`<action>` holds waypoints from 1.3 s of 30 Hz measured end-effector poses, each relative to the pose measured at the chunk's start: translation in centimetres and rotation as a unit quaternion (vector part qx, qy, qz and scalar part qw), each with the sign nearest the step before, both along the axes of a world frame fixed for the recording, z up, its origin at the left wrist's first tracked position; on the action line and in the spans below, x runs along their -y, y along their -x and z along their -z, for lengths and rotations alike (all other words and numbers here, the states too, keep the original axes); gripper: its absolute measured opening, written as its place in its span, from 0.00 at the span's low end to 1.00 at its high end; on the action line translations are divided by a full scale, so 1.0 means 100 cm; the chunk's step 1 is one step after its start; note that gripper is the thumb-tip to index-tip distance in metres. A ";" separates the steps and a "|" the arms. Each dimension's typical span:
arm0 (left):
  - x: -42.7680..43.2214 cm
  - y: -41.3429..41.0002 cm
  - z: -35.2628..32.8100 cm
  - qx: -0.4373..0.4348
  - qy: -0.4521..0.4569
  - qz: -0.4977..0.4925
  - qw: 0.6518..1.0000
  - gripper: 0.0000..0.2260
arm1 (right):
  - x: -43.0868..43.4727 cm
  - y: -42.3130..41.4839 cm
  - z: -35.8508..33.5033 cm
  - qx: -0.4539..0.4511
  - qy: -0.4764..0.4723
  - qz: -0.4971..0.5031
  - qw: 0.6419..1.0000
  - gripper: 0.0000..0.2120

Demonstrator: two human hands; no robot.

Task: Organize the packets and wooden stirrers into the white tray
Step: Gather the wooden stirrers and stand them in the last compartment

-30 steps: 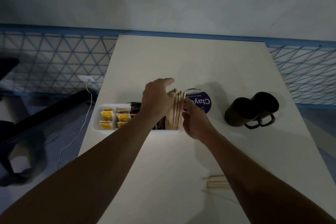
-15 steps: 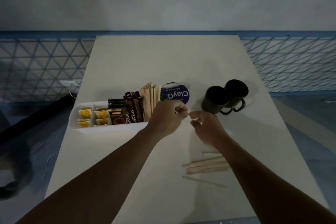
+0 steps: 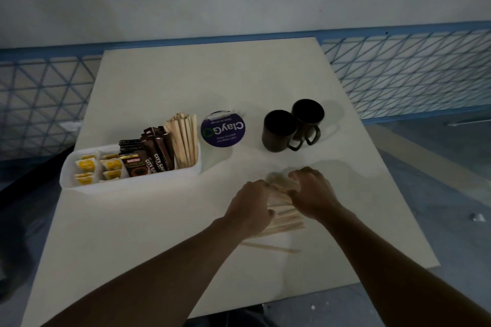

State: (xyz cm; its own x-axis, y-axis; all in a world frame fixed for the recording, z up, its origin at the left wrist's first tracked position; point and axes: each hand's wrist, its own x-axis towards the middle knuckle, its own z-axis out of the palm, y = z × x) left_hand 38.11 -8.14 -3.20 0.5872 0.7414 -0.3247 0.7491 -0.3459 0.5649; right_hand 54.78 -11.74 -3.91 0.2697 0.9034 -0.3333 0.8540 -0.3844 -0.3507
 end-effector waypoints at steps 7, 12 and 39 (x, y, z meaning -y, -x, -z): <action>0.025 0.000 0.010 -0.016 -0.039 0.041 0.998 0.22 | 0.007 0.005 0.007 0.010 -0.004 -0.025 1.000 0.02; 0.018 0.006 0.010 -0.028 -0.050 0.028 0.998 0.18 | -0.003 0.005 0.008 -0.016 -0.034 -0.023 0.999 0.04; 0.021 0.009 0.010 0.005 -0.159 0.125 0.979 0.30 | -0.009 -0.011 0.017 0.051 -0.044 -0.109 0.992 0.04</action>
State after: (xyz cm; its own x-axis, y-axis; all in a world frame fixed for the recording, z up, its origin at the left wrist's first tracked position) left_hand 37.22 -10.25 -4.16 0.7658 0.6362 -0.0937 0.6130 -0.6782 0.4053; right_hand 55.83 -10.86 -5.63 0.0934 0.9683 -0.2317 0.9463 -0.1587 -0.2816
